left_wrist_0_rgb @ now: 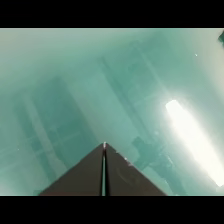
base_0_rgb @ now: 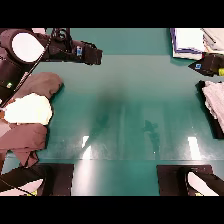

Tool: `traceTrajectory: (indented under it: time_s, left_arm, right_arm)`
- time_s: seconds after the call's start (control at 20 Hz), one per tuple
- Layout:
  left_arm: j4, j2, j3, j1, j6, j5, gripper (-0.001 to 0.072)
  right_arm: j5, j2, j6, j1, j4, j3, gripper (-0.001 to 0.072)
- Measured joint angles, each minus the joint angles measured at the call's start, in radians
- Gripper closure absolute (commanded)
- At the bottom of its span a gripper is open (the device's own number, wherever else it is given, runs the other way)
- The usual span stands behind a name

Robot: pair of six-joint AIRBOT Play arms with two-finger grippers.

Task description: Fold the shirts.

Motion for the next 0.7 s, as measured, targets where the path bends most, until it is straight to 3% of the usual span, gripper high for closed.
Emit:
traceTrajectory:
  time_s: [0.7]
  left_arm:
    - [-0.007, 0.0, 0.0, 0.0, -0.001, 0.002, 0.068]
  right_arm:
    - [0.002, 0.0, 0.0, 0.002, 0.001, 0.0, 0.0697]
